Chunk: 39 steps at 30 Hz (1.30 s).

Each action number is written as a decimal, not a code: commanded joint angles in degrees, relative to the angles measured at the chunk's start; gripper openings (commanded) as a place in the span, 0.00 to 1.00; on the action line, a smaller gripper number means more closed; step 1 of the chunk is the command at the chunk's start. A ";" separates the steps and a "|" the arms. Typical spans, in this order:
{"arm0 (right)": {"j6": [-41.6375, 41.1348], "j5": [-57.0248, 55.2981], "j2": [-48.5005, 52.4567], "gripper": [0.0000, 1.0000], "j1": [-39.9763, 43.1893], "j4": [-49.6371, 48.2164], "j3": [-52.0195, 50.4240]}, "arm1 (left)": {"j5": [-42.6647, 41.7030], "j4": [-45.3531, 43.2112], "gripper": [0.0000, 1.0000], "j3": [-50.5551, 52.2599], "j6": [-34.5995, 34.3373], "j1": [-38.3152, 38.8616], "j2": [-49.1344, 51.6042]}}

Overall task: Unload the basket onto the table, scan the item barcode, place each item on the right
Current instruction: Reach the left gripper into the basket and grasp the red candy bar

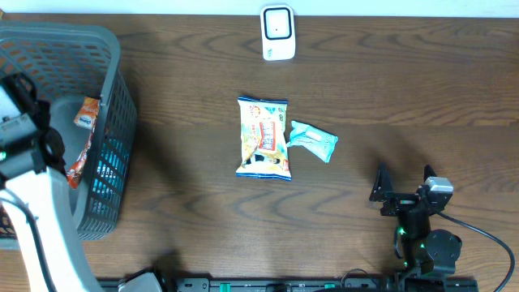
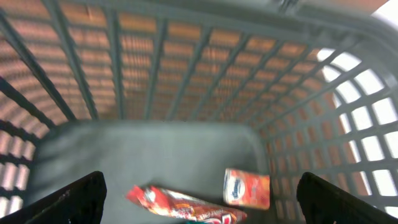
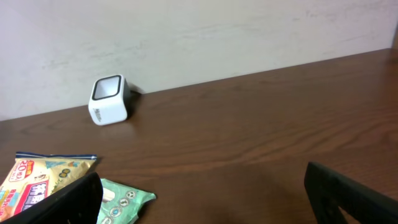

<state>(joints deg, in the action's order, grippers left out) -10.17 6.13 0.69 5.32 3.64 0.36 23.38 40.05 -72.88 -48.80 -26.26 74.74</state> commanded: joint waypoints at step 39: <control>0.39 -0.22 -0.31 0.99 -0.33 0.24 -0.04 | -18.51 -1.99 0.07 -0.48 -29.27 -0.02 33.86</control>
<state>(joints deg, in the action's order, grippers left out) -10.17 6.13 0.69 5.32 3.64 0.36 5.89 37.58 -72.90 -81.78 -26.52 107.59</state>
